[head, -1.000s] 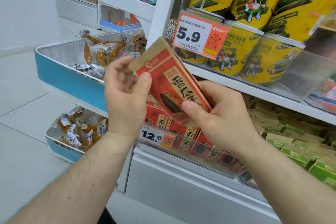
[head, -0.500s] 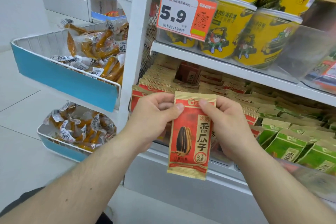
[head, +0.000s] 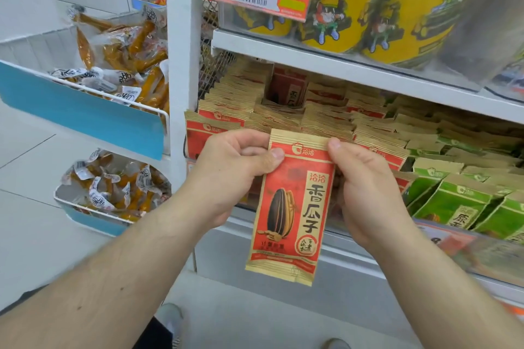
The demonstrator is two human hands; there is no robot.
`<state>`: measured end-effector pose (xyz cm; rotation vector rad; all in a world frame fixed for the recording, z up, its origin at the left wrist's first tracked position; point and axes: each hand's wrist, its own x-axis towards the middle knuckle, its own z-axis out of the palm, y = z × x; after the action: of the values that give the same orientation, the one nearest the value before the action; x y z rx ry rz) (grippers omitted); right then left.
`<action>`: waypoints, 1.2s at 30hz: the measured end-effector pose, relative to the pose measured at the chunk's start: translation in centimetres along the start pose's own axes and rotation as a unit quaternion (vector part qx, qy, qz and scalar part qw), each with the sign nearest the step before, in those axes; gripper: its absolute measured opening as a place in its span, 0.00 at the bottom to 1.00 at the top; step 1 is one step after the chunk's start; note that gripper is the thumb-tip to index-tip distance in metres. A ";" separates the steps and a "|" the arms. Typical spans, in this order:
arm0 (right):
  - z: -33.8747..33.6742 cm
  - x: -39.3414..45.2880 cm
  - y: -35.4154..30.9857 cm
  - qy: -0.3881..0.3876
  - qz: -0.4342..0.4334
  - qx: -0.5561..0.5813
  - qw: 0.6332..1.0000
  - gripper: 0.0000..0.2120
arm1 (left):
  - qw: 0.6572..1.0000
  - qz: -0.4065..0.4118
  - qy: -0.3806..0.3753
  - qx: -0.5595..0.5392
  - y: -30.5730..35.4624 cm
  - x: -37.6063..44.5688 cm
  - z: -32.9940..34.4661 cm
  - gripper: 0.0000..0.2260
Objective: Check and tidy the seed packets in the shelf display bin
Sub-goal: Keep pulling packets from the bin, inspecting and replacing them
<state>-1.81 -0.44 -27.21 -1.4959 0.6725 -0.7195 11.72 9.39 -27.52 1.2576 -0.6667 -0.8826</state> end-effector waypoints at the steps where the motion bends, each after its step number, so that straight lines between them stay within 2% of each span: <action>1: 0.0 0.0 0.0 0.004 -0.002 0.000 1.000 0.19 | 1.000 0.000 0.000 -0.004 -0.1 0.0 0.0 0.03; 25: 0.3 -0.5 0.4 0.010 -0.014 0.003 1.000 0.17 | 1.000 0.006 0.011 0.009 -0.3 -0.1 -0.4 0.04; 31: 0.4 -0.8 0.3 -0.007 -0.030 0.015 0.999 0.17 | 1.000 0.021 -0.010 0.009 -0.3 -0.4 -0.2 0.06; 36: 0.3 -0.8 0.2 0.008 -0.025 0.017 1.000 0.18 | 0.999 0.041 -0.003 -0.005 -0.3 -0.5 -0.2 0.06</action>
<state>-2.10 0.34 -27.45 -1.4826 0.6337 -0.7789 11.56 9.85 -27.84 1.2108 -0.7115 -0.8219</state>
